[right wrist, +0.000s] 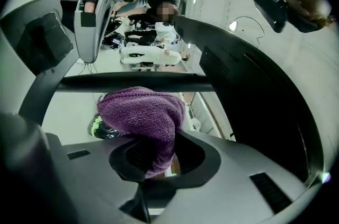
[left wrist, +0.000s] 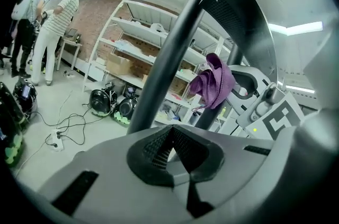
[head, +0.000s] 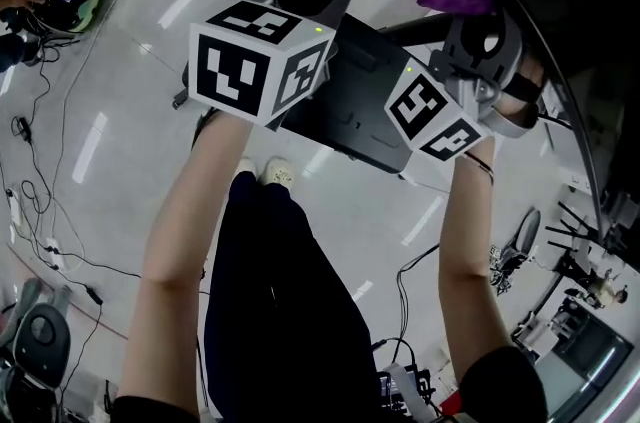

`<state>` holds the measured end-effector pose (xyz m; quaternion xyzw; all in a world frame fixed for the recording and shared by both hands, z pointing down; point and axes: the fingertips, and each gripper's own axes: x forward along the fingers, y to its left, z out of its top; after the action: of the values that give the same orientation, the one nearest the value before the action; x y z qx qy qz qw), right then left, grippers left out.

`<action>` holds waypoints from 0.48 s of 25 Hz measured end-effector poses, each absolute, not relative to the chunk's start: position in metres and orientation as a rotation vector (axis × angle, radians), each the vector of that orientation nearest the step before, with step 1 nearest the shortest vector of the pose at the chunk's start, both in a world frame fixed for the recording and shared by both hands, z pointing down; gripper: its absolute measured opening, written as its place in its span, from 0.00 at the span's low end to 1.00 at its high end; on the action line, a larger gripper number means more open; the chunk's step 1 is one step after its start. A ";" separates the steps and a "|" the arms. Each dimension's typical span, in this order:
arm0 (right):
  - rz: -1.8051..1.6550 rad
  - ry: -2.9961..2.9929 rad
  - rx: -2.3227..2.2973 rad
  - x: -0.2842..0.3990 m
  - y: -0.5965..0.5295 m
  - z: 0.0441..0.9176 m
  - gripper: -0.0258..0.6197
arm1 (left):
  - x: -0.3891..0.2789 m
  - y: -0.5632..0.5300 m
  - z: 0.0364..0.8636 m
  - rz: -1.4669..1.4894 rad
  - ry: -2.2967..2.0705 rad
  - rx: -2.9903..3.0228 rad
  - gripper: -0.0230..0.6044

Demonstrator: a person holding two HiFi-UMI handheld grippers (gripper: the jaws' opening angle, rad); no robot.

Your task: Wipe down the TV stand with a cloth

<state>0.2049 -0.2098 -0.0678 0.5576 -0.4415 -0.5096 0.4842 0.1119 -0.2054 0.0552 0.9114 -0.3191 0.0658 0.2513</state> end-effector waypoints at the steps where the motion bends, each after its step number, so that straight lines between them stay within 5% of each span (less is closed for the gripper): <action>1: -1.248 -1.063 1.355 0.207 -0.210 -0.067 0.19 | 0.116 -0.206 0.055 0.173 -0.860 2.484 0.05; 12: -1.140 -1.020 1.358 0.241 -0.213 -0.049 0.19 | 0.130 -0.210 0.055 0.166 -0.832 2.495 0.05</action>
<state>0.2413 -0.2133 -0.0492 0.5667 -0.4257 -0.4756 0.5210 0.1300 -0.2100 0.0554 0.9165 -0.3057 0.0608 0.2507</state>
